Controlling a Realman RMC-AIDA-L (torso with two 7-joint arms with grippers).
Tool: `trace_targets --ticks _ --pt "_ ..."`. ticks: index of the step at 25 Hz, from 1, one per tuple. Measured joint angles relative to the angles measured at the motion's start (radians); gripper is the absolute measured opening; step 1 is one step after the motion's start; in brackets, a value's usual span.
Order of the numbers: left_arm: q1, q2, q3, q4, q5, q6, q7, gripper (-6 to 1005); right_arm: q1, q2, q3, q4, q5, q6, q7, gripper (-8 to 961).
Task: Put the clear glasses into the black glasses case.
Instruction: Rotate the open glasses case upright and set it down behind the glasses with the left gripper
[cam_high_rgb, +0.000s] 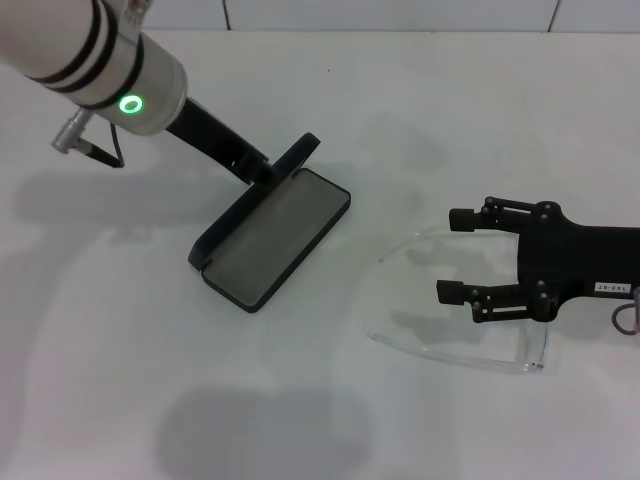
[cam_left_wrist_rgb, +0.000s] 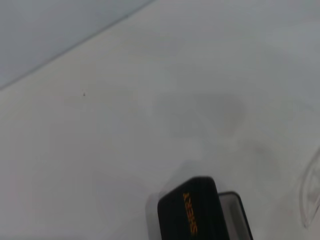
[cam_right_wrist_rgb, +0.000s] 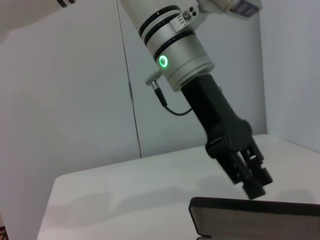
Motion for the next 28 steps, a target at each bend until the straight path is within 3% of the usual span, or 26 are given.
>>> trace_targets --ticks 4,15,20,26,28 --pt "-0.01 0.0 0.021 -0.029 0.012 0.003 -0.011 491 0.001 0.0 0.0 0.001 -0.002 0.003 -0.001 856" --pt "-0.032 -0.001 0.024 -0.121 0.044 -0.043 -0.011 727 0.001 -0.001 0.0 0.001 -0.001 0.004 -0.002 855" --pt "-0.037 -0.002 0.025 -0.131 0.064 -0.053 -0.034 785 0.002 -0.001 0.0 0.001 -0.001 0.004 -0.002 855" --pt "-0.034 -0.003 0.038 -0.121 0.061 -0.051 -0.028 722 0.004 -0.001 0.0 0.001 -0.002 0.007 -0.002 855" --pt "-0.036 -0.003 0.046 -0.121 0.061 -0.051 -0.028 473 0.004 -0.001 0.0 0.001 -0.002 0.007 -0.002 855"
